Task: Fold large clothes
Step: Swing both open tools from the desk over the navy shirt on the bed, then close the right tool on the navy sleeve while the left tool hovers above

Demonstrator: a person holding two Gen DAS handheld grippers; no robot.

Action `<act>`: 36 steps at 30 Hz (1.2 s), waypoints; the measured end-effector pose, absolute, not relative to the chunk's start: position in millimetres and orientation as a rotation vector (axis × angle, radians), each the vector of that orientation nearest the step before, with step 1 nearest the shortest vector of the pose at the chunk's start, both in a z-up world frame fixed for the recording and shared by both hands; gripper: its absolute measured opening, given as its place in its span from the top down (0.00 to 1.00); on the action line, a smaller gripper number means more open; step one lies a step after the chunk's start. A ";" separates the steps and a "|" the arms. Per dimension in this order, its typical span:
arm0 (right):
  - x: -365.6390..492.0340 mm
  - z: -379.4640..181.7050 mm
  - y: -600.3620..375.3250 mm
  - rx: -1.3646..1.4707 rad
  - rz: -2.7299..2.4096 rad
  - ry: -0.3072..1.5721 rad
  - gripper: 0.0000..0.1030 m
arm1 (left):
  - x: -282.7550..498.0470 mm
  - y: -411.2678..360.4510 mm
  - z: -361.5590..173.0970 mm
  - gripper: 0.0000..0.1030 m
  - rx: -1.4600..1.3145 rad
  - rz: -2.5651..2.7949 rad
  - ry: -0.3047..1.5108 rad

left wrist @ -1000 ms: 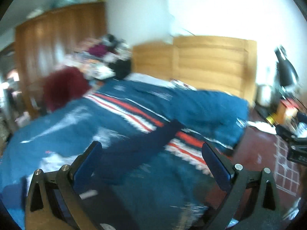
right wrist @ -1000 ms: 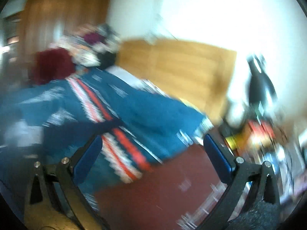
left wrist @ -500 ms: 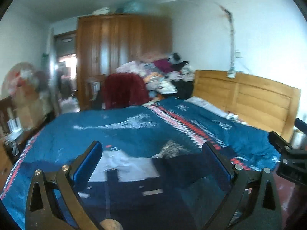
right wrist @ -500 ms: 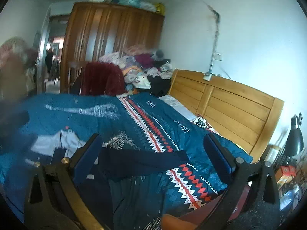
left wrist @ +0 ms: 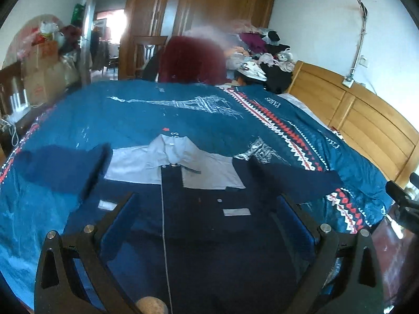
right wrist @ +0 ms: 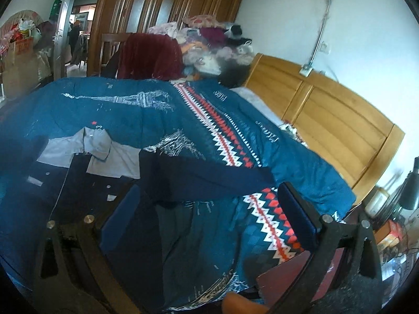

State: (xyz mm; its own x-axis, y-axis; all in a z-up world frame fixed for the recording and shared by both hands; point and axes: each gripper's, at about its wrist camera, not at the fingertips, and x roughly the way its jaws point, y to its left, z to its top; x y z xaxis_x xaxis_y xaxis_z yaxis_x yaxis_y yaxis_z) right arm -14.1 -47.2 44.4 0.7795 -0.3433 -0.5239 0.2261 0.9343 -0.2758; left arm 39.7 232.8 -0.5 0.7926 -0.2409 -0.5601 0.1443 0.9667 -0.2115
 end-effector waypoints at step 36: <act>74.9 -175.6 -169.3 0.130 0.048 1.176 0.00 | 161.7 301.2 -257.2 0.00 0.007 0.103 1.003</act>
State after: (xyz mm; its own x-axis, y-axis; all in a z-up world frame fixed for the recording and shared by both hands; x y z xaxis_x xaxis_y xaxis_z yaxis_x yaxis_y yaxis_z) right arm 74.9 -169.3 -175.6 0.3843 0.1051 -0.9172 0.0305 0.9915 0.1264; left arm 161.7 301.2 -257.2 0.5337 0.0895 -0.8409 -0.0827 0.9951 0.0535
